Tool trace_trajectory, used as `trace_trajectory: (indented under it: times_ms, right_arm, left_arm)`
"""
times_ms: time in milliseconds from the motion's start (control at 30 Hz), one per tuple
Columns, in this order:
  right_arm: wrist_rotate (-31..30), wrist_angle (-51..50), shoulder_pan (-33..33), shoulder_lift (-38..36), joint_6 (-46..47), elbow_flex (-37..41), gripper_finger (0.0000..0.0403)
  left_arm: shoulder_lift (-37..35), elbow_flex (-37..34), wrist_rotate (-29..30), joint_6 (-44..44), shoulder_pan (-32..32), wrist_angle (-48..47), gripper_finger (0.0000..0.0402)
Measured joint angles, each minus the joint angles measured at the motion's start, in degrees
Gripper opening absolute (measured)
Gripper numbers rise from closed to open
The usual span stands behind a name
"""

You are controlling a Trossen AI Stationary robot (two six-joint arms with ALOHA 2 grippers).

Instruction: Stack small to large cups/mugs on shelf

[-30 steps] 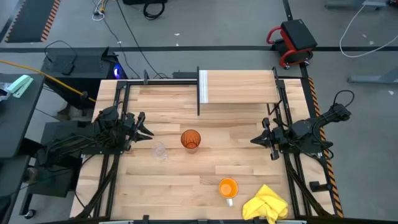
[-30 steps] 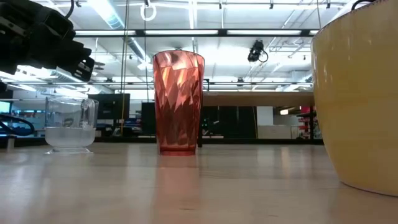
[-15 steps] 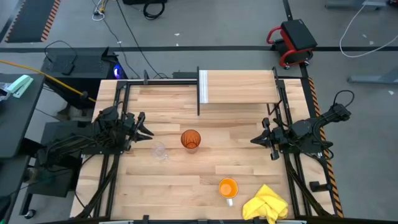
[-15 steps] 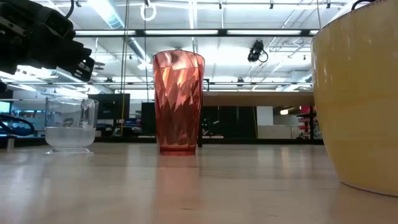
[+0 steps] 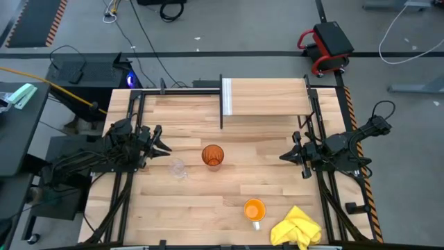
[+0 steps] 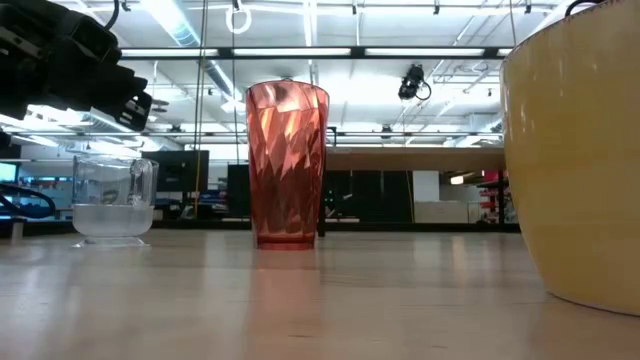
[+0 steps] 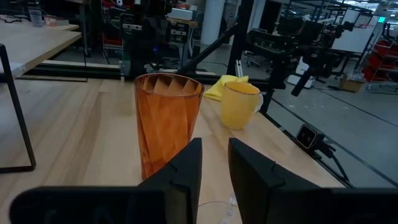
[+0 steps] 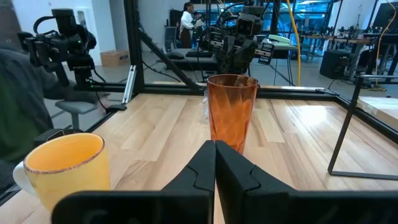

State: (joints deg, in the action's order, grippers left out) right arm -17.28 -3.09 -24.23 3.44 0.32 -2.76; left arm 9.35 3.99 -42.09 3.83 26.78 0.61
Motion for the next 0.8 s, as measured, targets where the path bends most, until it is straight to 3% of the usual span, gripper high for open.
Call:
trace_trajectory:
  times_ms: [800]
  right_arm:
    - [0.00, -0.01, 0.00, 0.00, 0.00, 0.01, 0.0016]
  left_arm:
    - [0.01, 0.01, 0.00, 0.01, 0.00, 0.00, 0.0088]
